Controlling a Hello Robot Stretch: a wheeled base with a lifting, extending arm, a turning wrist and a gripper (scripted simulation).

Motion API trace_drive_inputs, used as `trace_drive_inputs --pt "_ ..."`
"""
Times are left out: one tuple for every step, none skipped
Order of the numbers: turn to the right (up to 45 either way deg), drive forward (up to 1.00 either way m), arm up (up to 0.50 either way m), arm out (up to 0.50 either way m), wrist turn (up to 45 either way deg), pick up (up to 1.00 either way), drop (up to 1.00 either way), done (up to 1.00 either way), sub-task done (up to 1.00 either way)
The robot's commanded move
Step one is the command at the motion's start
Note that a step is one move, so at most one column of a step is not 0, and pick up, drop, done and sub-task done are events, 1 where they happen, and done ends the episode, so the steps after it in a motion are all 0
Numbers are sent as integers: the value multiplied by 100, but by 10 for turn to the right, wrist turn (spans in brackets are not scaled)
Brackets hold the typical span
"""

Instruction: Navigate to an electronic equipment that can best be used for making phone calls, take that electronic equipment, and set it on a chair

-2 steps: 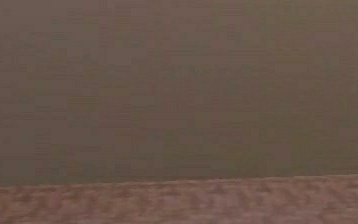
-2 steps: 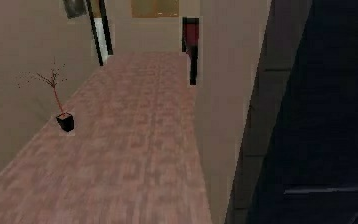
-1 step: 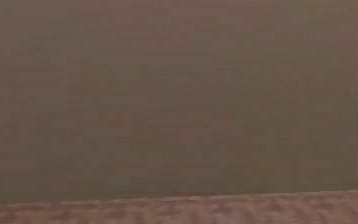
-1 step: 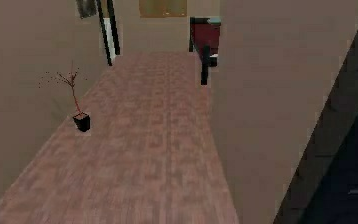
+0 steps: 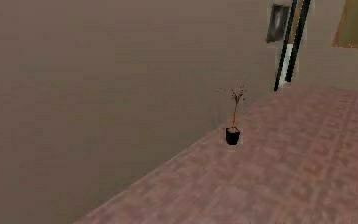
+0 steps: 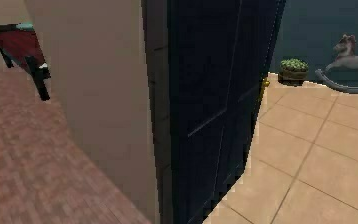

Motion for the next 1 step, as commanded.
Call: trace_drive_inputs --pt "120 0 0 0 0 0 0 0 0"
